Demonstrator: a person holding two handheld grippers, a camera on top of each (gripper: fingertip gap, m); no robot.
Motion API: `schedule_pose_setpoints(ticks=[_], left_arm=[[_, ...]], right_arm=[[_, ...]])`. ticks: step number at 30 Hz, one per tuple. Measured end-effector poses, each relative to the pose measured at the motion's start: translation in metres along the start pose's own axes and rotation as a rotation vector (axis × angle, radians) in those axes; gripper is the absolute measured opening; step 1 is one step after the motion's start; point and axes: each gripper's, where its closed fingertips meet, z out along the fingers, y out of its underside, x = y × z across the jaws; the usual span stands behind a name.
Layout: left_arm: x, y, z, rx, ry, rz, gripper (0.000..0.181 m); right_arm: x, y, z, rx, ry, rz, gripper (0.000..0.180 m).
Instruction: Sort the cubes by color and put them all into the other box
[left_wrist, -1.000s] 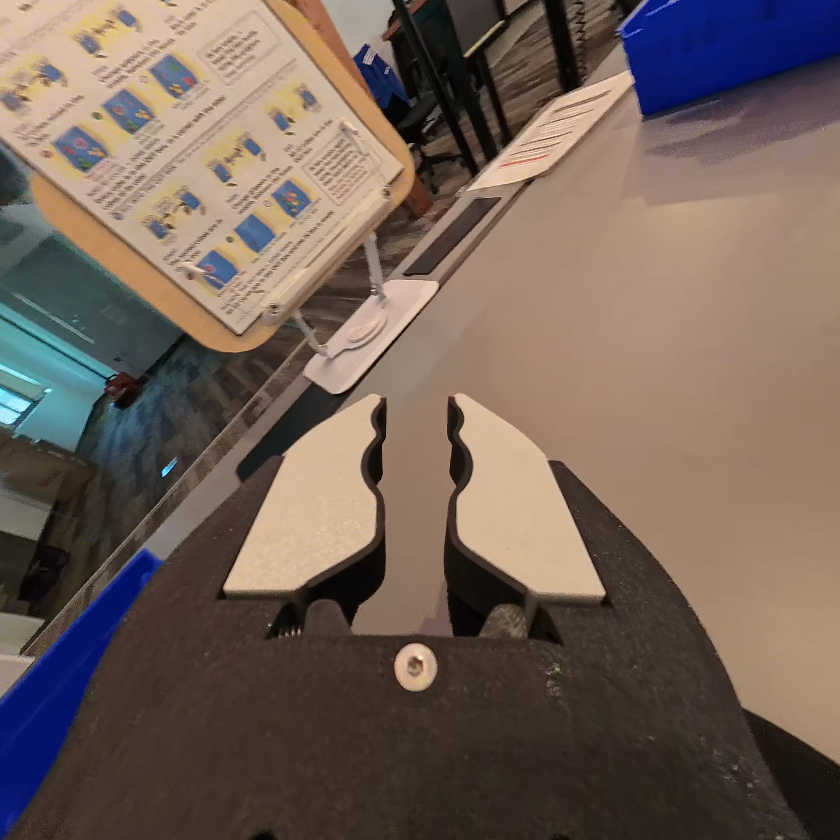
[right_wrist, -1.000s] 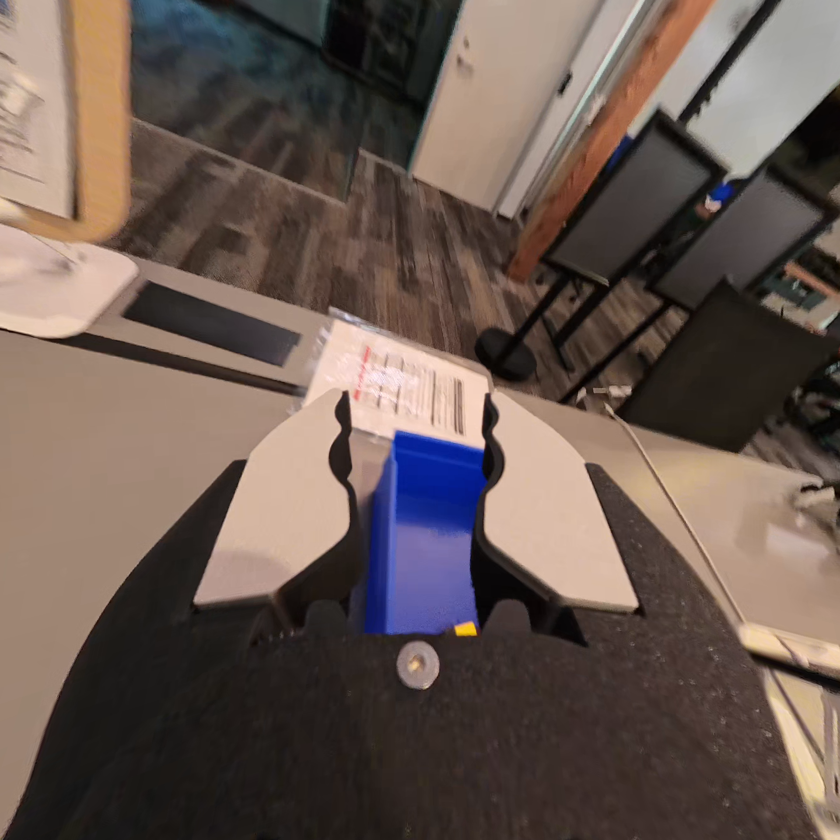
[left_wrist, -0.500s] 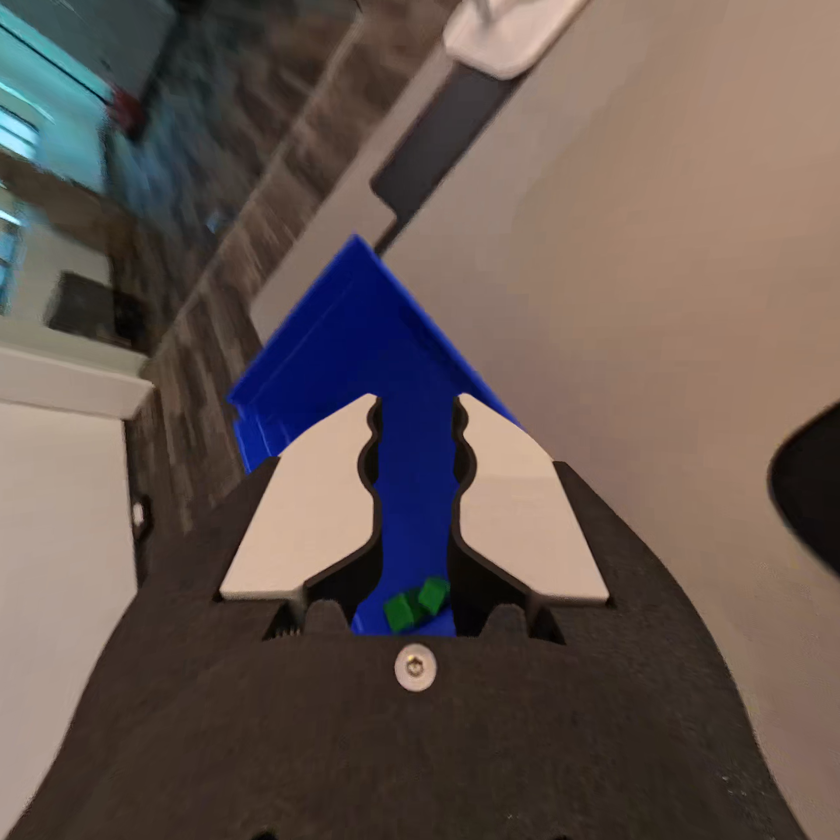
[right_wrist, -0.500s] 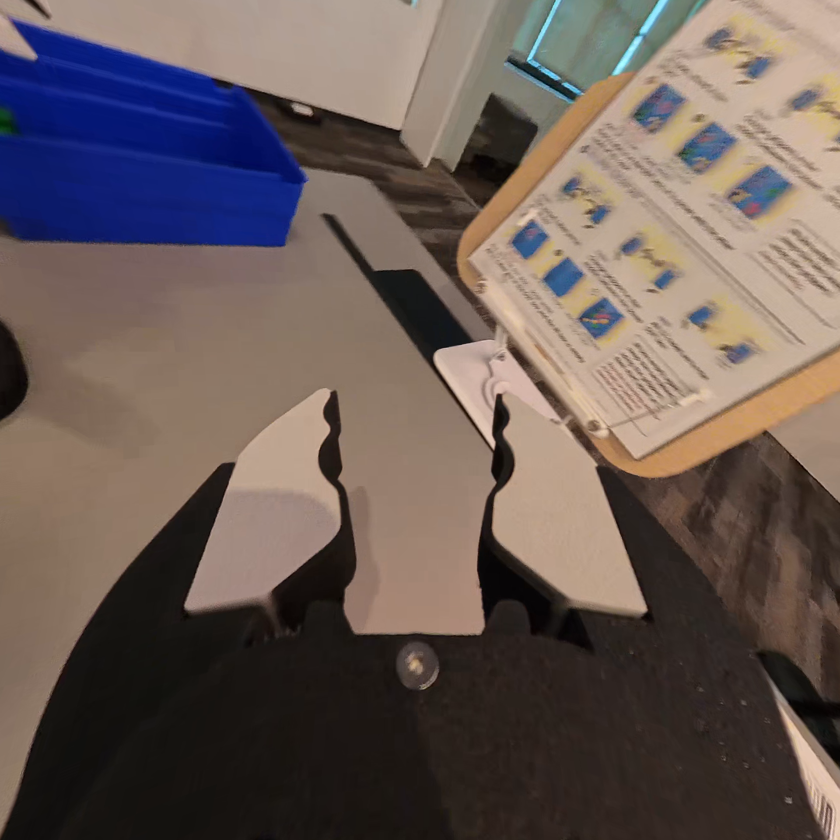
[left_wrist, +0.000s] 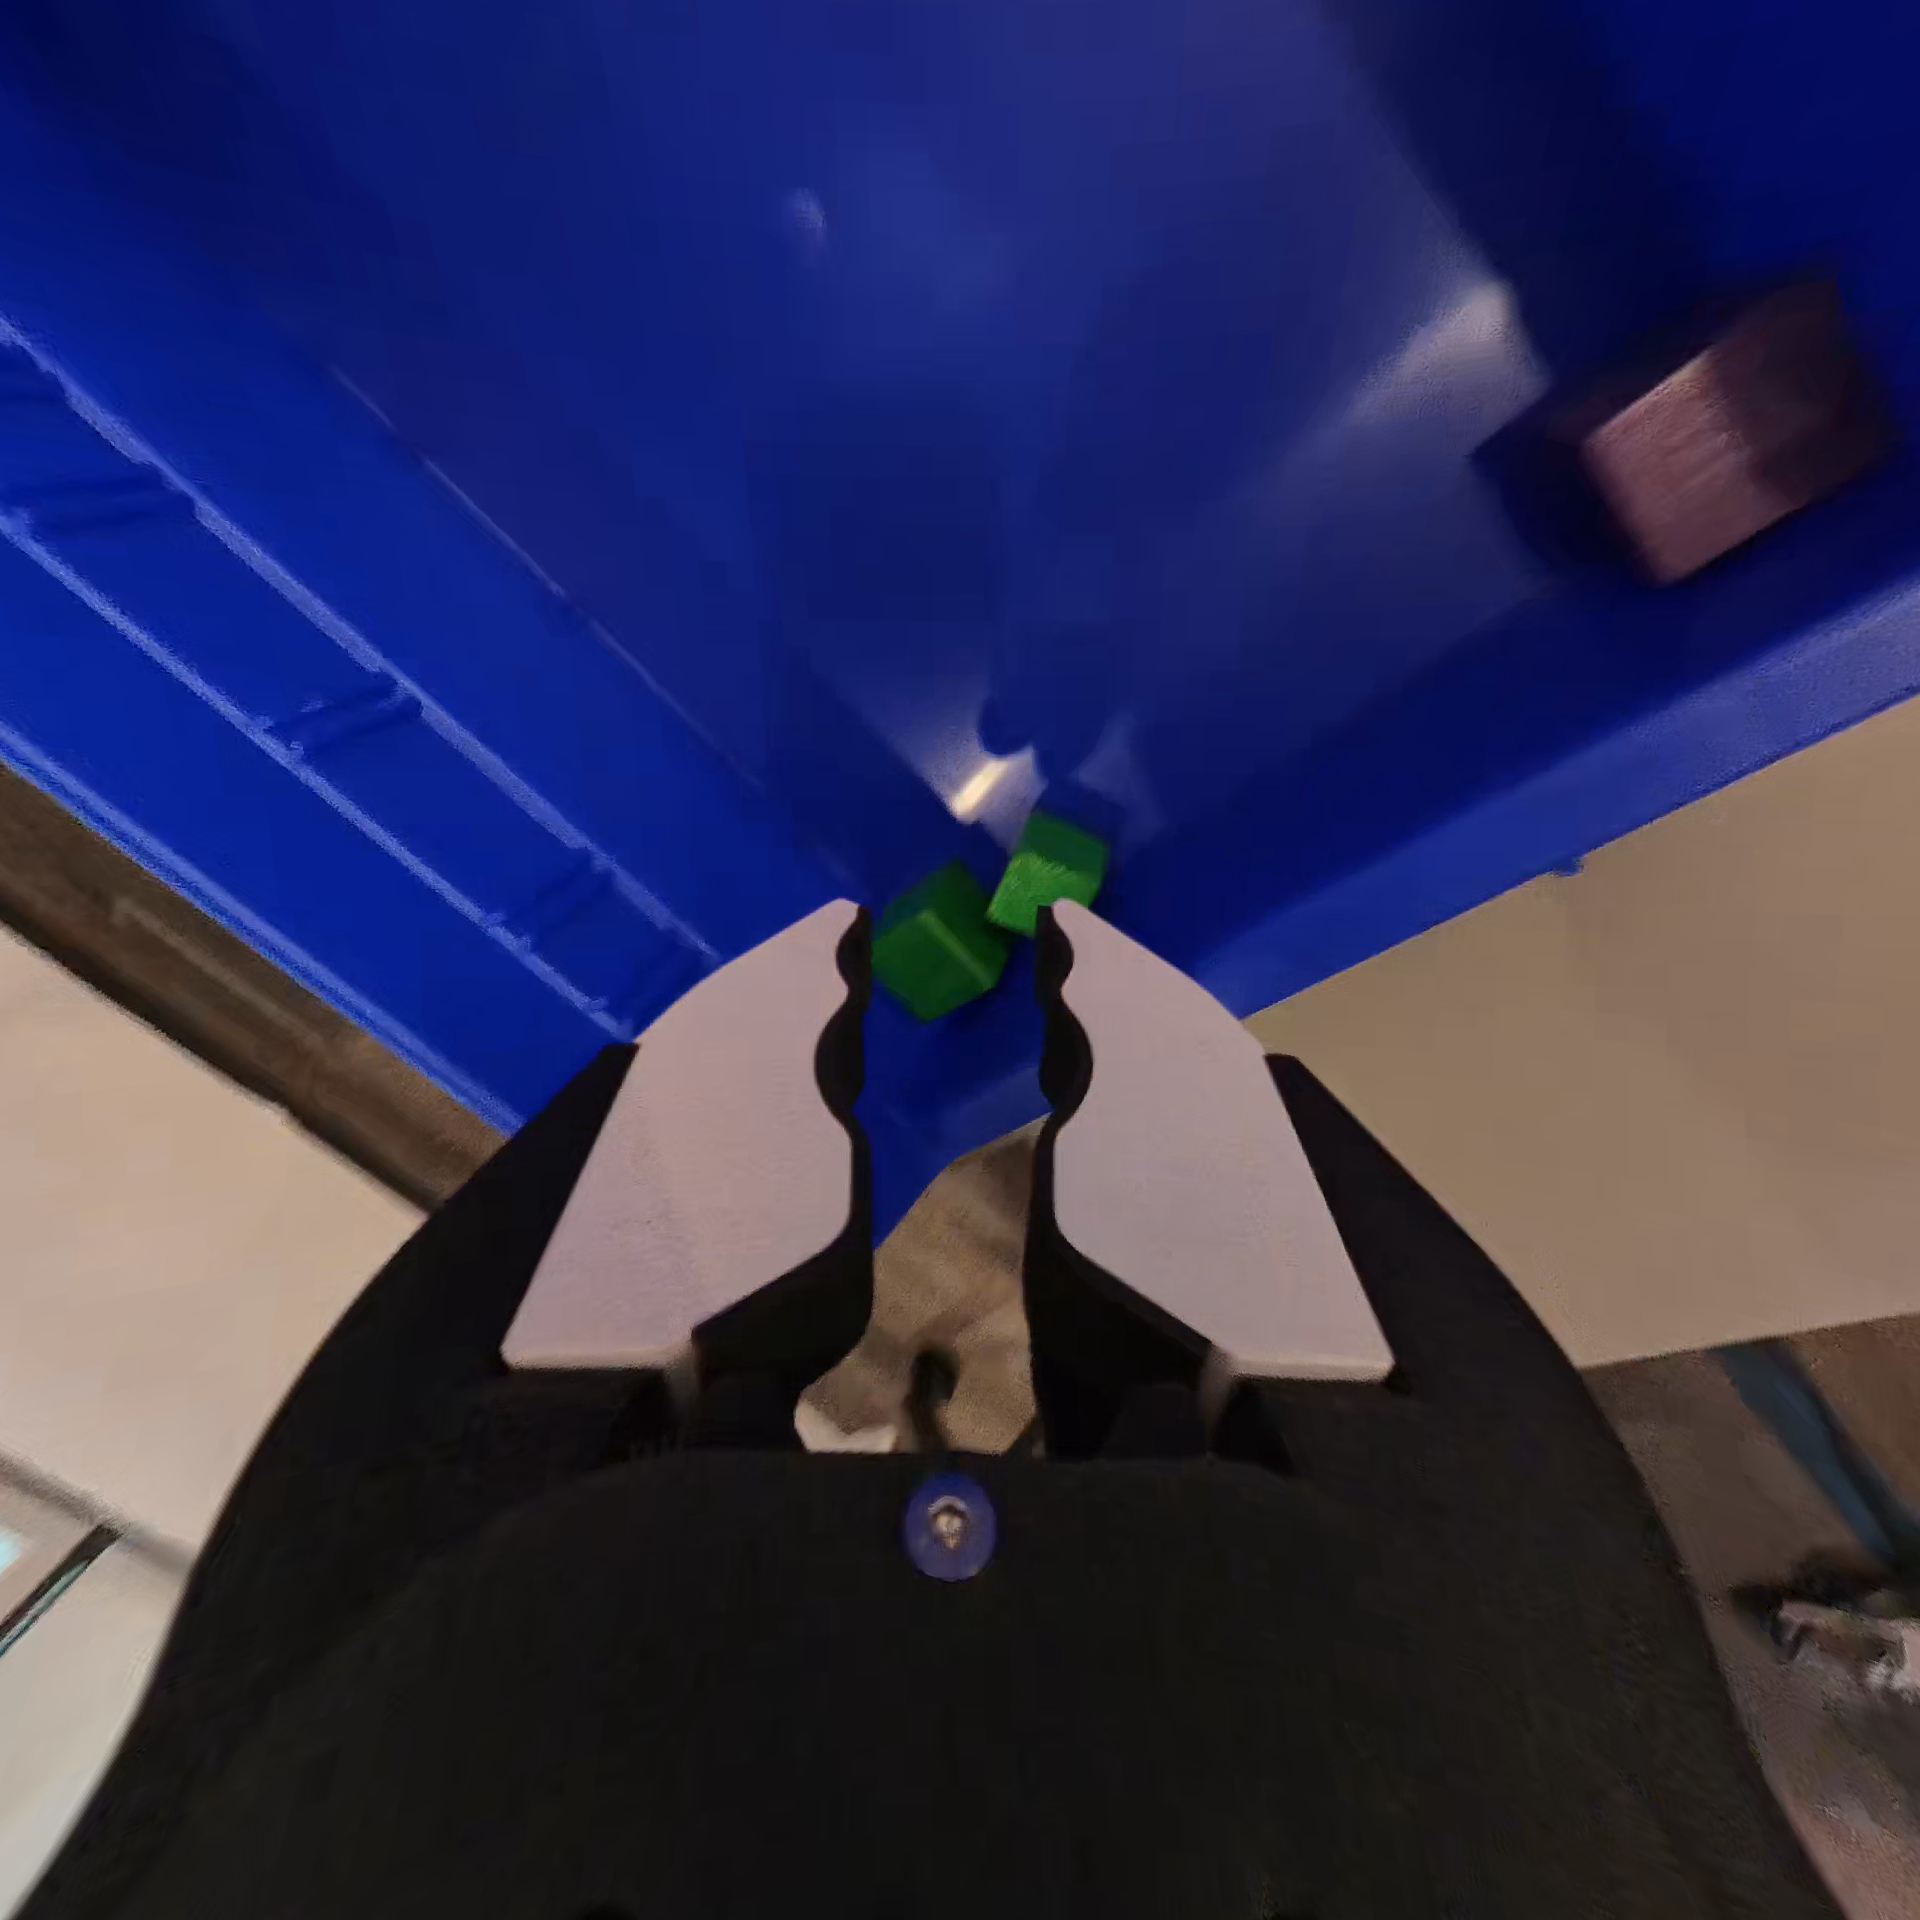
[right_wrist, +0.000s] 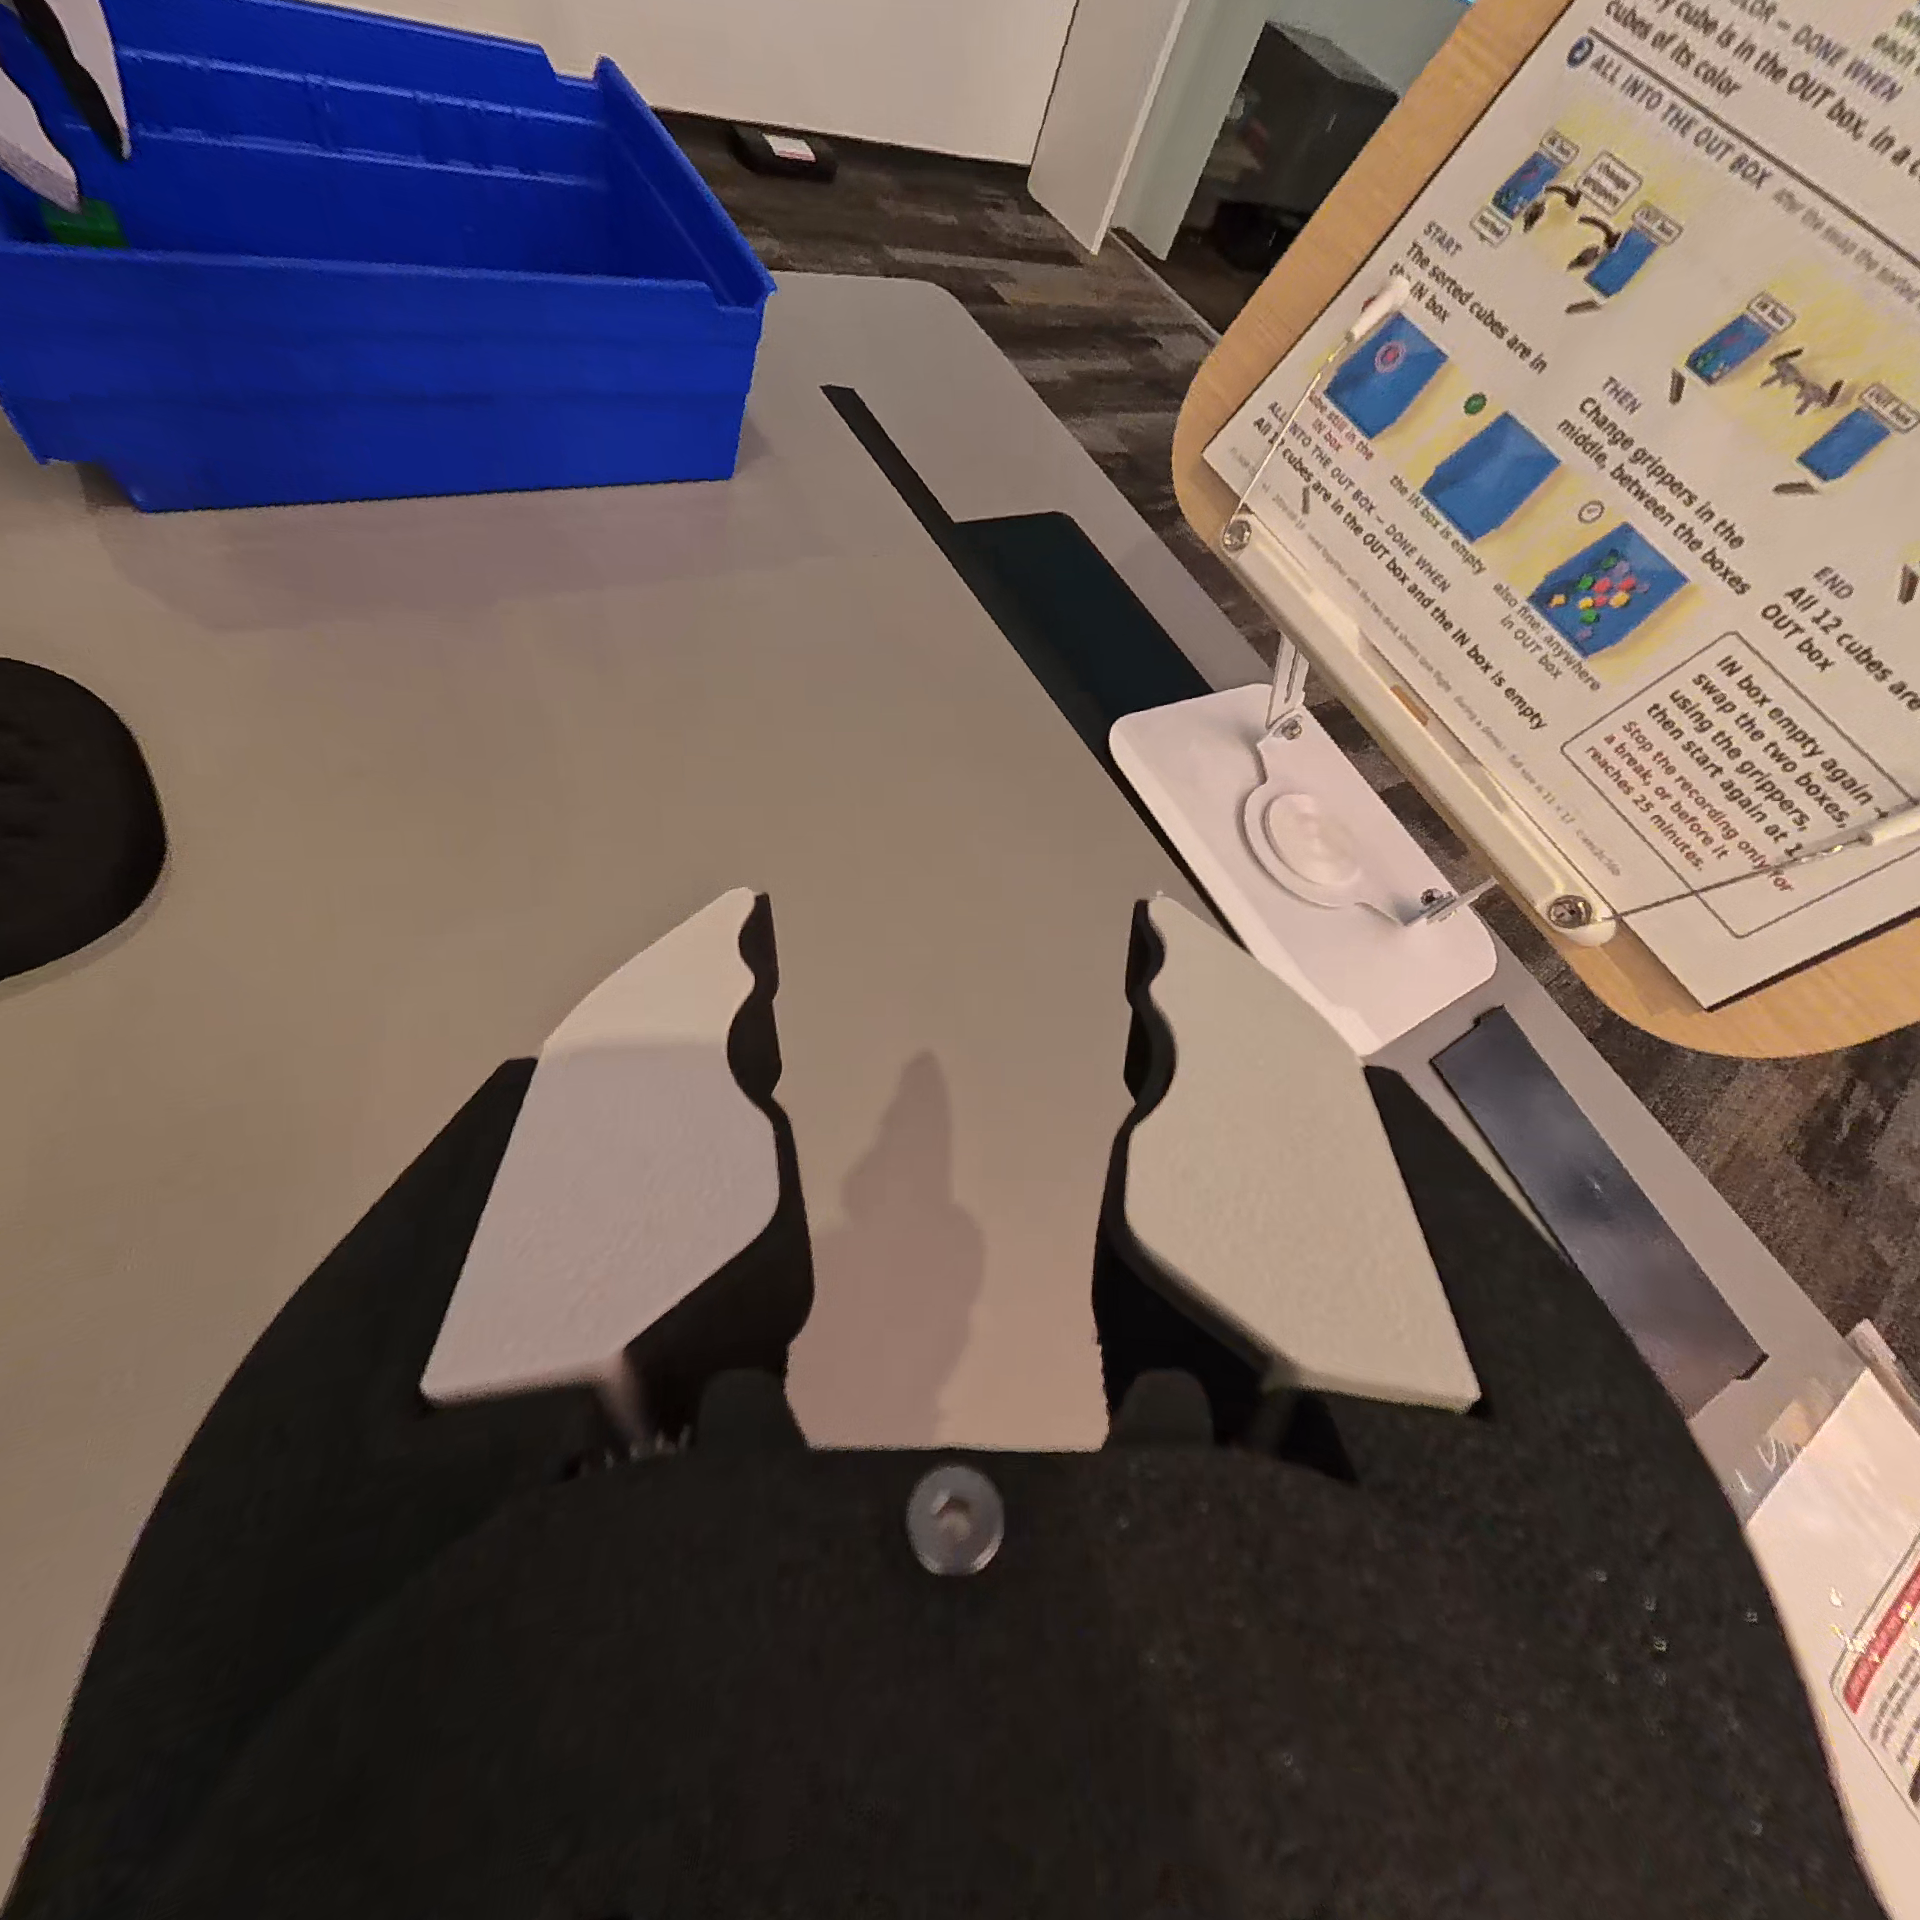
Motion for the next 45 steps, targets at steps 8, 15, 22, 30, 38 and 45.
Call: schedule_pose_setpoints(ticks=[8,15,22,30,38,45], left_arm=[[-0.025,0.031,0.009,-0.297,-0.121,0.413,0.025],[-0.018,0.026,0.021,-0.294,-0.045,0.432,0.022],[-0.022,0.021,0.031,-0.297,-0.080,0.481,0.014],[-0.033,0.006,0.036,-0.204,-0.147,0.392,0.011],[-0.019,0.023,0.016,-0.201,-0.024,0.414,0.015],[-0.005,0.030,0.026,-0.363,0.148,0.126,0.014]], right_arm=[[0.002,0.018,0.010,-0.059,-0.018,0.010,0.064],[0.002,0.028,0.015,-0.092,-0.038,0.011,0.064],[0.007,0.028,0.011,-0.084,-0.046,0.035,0.063],[0.008,0.028,0.008,-0.082,-0.049,0.039,0.063],[0.002,0.033,0.012,-0.106,-0.083,0.036,0.063],[0.003,0.041,0.015,-0.139,-0.082,0.041,0.062]])
